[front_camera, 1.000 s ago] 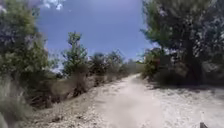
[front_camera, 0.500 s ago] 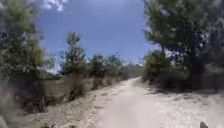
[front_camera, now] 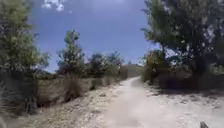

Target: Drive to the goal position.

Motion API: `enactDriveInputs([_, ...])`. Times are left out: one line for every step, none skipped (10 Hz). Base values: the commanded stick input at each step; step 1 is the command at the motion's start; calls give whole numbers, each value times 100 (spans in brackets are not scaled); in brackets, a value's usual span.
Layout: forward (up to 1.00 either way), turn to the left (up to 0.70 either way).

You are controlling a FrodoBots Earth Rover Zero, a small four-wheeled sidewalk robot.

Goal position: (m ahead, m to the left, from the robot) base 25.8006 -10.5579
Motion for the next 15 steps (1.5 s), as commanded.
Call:
enactDriveInputs([45, 0])
enactDriveInputs([45, 0])
enactDriveInputs([45, -27])
enactDriveInputs([45, -27])
enactDriveInputs([45, -27])
enactDriveInputs([45, -27])
enactDriveInputs([45, -27])
enactDriveInputs([45, -27])
enactDriveInputs([45, 0])
enactDriveInputs([45, 0])
enactDriveInputs([45, 0])
enactDriveInputs([45, 0])
enactDriveInputs([45, 0])
enactDriveInputs([45, 0])
enactDriveInputs([45, 0])
